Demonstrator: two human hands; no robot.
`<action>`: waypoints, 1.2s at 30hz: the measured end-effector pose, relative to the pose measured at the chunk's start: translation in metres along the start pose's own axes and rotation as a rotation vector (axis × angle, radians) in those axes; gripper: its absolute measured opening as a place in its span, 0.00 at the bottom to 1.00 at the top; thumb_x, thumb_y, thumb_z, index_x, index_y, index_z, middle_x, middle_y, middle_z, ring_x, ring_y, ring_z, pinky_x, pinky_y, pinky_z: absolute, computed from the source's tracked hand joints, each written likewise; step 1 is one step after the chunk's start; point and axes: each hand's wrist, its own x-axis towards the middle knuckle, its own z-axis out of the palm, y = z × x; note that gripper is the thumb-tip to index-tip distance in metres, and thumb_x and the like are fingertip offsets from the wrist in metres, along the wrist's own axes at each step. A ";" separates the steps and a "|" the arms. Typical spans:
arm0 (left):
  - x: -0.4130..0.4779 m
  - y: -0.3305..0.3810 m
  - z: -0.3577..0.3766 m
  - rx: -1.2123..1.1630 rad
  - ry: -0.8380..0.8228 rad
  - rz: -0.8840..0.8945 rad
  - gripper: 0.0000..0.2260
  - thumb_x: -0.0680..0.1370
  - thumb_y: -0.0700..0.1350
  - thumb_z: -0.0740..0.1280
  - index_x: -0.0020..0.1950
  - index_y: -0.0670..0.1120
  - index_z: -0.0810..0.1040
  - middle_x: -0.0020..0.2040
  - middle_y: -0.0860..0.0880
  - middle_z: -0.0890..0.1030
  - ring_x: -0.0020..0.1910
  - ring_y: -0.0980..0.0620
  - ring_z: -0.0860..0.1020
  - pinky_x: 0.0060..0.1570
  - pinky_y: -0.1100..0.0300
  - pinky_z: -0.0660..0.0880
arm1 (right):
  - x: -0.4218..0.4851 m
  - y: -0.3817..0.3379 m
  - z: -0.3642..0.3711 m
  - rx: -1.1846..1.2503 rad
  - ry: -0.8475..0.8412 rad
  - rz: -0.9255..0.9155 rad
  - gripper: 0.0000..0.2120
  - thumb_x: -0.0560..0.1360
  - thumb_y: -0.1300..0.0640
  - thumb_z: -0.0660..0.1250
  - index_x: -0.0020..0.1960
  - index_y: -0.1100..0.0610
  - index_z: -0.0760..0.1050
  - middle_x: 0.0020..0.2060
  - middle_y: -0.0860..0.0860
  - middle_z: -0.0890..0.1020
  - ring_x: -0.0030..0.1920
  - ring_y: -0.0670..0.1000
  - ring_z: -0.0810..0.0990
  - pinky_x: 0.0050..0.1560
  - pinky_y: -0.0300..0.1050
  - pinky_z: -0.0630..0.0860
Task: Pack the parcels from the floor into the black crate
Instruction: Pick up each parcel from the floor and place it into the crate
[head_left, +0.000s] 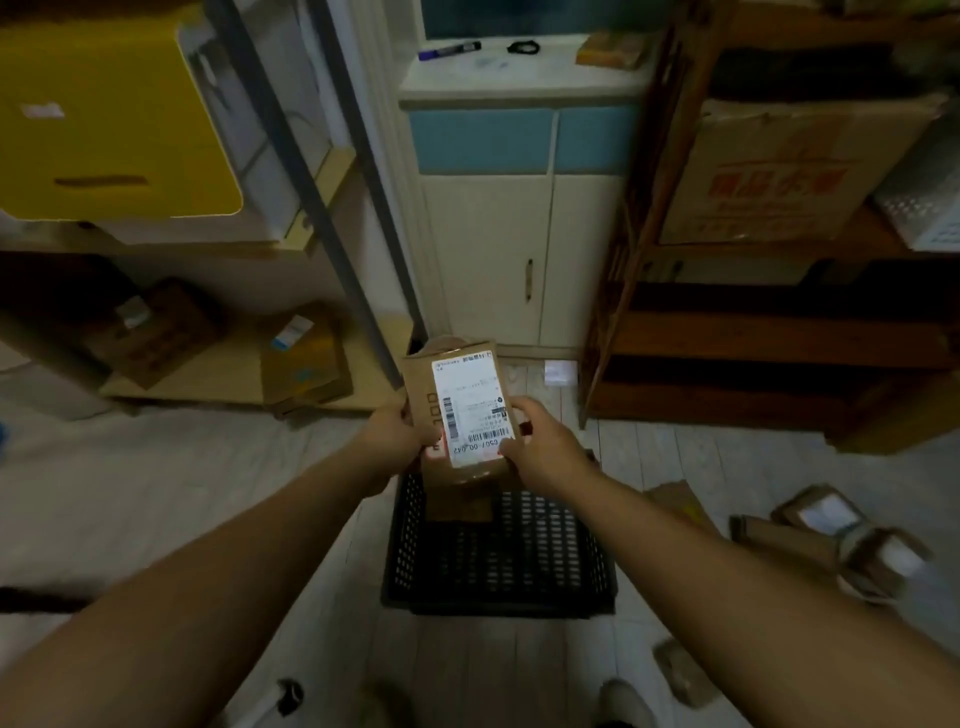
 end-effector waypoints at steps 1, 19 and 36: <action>0.010 -0.008 -0.009 0.024 -0.032 0.008 0.26 0.75 0.32 0.64 0.71 0.48 0.64 0.58 0.46 0.78 0.60 0.43 0.77 0.50 0.47 0.79 | 0.005 0.004 0.016 0.040 0.000 0.034 0.23 0.78 0.60 0.64 0.70 0.46 0.64 0.60 0.51 0.78 0.55 0.52 0.79 0.52 0.51 0.80; 0.259 -0.330 0.066 0.700 -0.188 -0.036 0.45 0.73 0.43 0.70 0.77 0.54 0.41 0.78 0.51 0.43 0.74 0.46 0.59 0.68 0.53 0.66 | 0.175 0.292 0.234 -0.083 -0.171 0.353 0.16 0.78 0.54 0.63 0.64 0.47 0.65 0.61 0.52 0.77 0.58 0.56 0.77 0.58 0.48 0.76; 0.384 -0.497 0.113 1.335 -0.396 0.062 0.38 0.76 0.52 0.66 0.78 0.46 0.46 0.77 0.41 0.45 0.76 0.37 0.42 0.74 0.43 0.52 | 0.249 0.442 0.365 -0.162 -0.403 0.467 0.30 0.74 0.57 0.71 0.67 0.58 0.57 0.63 0.58 0.72 0.61 0.58 0.74 0.63 0.53 0.72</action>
